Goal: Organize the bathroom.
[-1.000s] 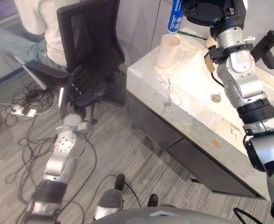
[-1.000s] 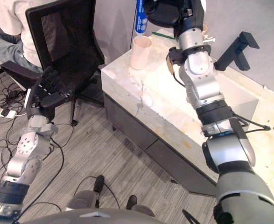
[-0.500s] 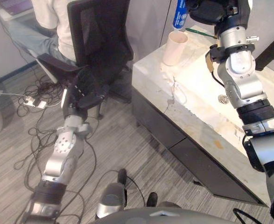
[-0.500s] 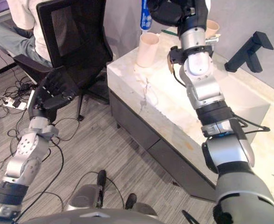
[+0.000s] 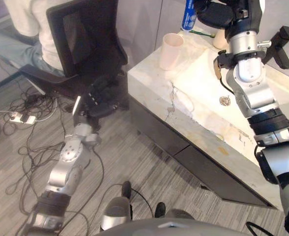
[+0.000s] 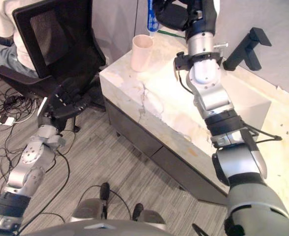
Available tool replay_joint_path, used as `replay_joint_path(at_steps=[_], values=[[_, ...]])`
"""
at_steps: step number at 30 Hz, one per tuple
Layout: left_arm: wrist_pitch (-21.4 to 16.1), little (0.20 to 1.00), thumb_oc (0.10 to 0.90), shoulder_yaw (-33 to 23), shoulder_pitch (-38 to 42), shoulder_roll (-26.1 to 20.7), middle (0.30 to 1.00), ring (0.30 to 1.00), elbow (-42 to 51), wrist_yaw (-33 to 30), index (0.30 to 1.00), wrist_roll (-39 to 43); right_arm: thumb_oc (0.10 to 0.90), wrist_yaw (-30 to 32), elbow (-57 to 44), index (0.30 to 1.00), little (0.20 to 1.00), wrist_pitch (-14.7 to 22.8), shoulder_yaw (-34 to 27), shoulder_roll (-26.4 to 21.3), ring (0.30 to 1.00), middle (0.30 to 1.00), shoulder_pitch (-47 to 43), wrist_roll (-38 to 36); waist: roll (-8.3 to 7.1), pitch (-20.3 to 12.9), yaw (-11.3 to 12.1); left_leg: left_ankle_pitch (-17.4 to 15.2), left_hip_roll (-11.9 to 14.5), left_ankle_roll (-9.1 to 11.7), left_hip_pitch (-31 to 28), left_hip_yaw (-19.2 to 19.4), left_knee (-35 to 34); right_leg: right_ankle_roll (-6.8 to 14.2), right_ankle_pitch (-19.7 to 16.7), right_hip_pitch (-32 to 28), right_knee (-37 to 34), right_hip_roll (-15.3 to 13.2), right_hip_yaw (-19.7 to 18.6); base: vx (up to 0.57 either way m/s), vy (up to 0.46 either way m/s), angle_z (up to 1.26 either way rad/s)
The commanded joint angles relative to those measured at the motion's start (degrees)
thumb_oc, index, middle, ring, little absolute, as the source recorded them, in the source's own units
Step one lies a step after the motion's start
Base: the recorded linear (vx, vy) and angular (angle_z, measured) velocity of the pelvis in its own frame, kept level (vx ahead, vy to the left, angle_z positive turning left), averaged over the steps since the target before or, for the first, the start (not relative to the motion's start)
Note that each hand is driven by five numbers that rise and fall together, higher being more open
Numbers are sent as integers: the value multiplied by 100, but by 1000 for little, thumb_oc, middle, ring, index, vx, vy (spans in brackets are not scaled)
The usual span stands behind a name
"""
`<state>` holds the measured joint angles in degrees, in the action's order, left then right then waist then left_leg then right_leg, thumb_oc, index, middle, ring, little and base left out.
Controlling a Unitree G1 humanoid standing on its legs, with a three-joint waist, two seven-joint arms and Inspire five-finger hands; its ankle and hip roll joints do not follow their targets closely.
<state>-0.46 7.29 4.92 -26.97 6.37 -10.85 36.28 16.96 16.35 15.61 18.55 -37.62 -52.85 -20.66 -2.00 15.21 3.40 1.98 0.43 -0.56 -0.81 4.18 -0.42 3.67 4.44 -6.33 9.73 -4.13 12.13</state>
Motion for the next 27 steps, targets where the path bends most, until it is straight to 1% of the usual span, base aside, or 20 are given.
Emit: replay_joint_path(at_steps=[1,2,4,6,7,8,10,11,12,13,14,15,16,17,19,20,21,23,25,27], values=[[-380,900,800,149,227,-202,900,900,385,-5,900,-97,400,210,-552,300,300,559,-482,-61,300,300,-248,52,231,-1031,61,-17,125,196,-233,-510,-267,362,97,772,2132,-498,-29,153,140,-11],[-328,900,800,145,241,-195,900,900,390,-12,900,-134,400,112,-609,300,300,541,-553,-29,300,300,-192,66,258,-1012,34,-93,91,164,-284,-492,-244,360,44,894,2408,-516,-71,146,104,-11],[-297,900,800,152,240,-185,900,900,384,-37,900,-151,400,29,-670,300,300,479,-576,26,300,300,-207,52,258,-1002,27,-149,59,141,-326,-422,-227,359,16,952,2391,-539,-80,148,45,-23],[-328,900,800,188,248,-165,900,900,361,-211,900,-145,400,58,-684,300,300,394,-386,211,300,300,-436,-9,215,-1021,24,-164,77,193,-392,-115,-285,303,277,802,1093,-295,145,184,-75,-39],[-345,900,800,206,268,-152,900,900,362,-304,900,-164,400,94,-670,300,300,430,-287,296,300,300,-511,8,171,-1035,10,-178,70,242,-408,-1,-334,265,192,675,229,-104,219,139,-128,-34],[-360,900,800,225,288,-136,900,900,350,-350,900,-176,400,124,-646,300,300,467,-214,343,300,300,-562,21,129,-1039,4,-187,35,270,-414,80,-367,270,15,610,-296,28,240,98,-107,-46],[-408,900,800,265,308,-111,900,900,341,-427,900,-209,400,170,-609,300,300,515,-105,436,300,300,-657,-55,88,-1034,8,-215,-11,279,-417,206,-388,296,-283,622,-726,191,248,65,-93,-76],[-460,900,800,314,446,-114,900,900,284,-436,900,-287,400,122,-430,300,300,626,-92,475,300,300,-738,-103,40,-1052,-30,-281,-75,199,-381,274,-338,227,-341,628,-837,295,89,38,-98,-37],[-556,900,800,351,503,-85,900,900,198,-398,900,-255,400,70,-358,300,300,698,-98,429,300,300,-766,-130,37,-1021,-66,-308,-114,176,-333,259,-110,195,-339,659,-717,383,-86,3,-86,19],[-621,900,800,379,557,-68,900,900,165,-345,900,-114,400,14,-353,300,300,711,-101,361,300,300,-762,-162,12,-970,-107,-369,-180,268,-191,325,434,148,-311,644,-628,408,-243,-23,-51,24],[-670,900,800,391,587,-28,900,900,181,-336,900,-106,400,-29,-389,300,300,711,-113,307,300,300,-722,-205,-47,-887,-120,-282,-213,392,95,381,1155,76,-313,552,-608,385,-355,-28,-45,16],[-670,900,800,395,592,-29,900,900,180,-336,900,-108,400,-31,-393,300,300,710,-119,304,300,300,-720,-207,-44,-885,-120,-320,-196,401,149,377,1251,69,-317,558,-611,395,-350,-4,-42,10],[-617,900,800,430,648,14,900,900,299,-356,900,-157,400,-4,-562,300,300,618,-161,270,300,300,-594,-288,-154,-773,-59,-43,-129,564,770,281,2188,-57,-347,326,-732,361,-374,45,9,5],[-546,900,800,415,675,58,900,900,333,-339,900,-167,400,41,-572,300,300,617,-127,292,300,300,-569,-341,-201,-784,-35,-190,-26,535,904,181,2263,-89,-347,255,-795,361,-364,87,41,3],[-490,900,800,403,740,81,900,900,263,-279,900,-172,400,74,-416,300,300,635,-58,444,300,300,-653,-261,-211,-857,-22,-399,163,416,656,116,1744,-84,-313,236,-823,339,-325,151,121,-20],[-437,900,800,406,794,67,900,900,228,-255,900,-131,400,64,-313,300,300,627,-17,518,300,300,-718,-195,-187,-922,-24,-416,300,392,431,37,1255,-65,-298,226,-868,326,-311,283,262,-19],[-372,900,800,402,831,54,900,900,193,-180,900,-89,400,21,-221,300,300,568,31,518,300,300,-823,-166,-110,-1026,-66,-261,476,447,70,16,548,-20,-241,220,-898,286,-295,245,242,3],[-330,900,800,424,857,65,900,900,212,-213,900,-115,400,-17,-210,300,300,580,24,484,300,300,-824,-185,-63,-1047,-76,-248,500,450,-18,-15,401,7,-180,264,-800,248,-260,144,163,11],[-208,900,800,522,924,80,900,900,154,-276,900,-86,400,26,-450,300,300,497,-36,466,300,300,-653,-164,42,-1110,-189,-243,476,459,-172,-1,193,129,-118,421,-555,92,-248,165,205,10],[-184,900,800,554,923,83,900,900,159,-317,900,-144,400,35,-536,300,300,437,-46,518,300,300,-615,-20,62,-1126,-214,-239,445,438,-223,25,119,158,-88,445,-475,46,-244,139,134,23]])
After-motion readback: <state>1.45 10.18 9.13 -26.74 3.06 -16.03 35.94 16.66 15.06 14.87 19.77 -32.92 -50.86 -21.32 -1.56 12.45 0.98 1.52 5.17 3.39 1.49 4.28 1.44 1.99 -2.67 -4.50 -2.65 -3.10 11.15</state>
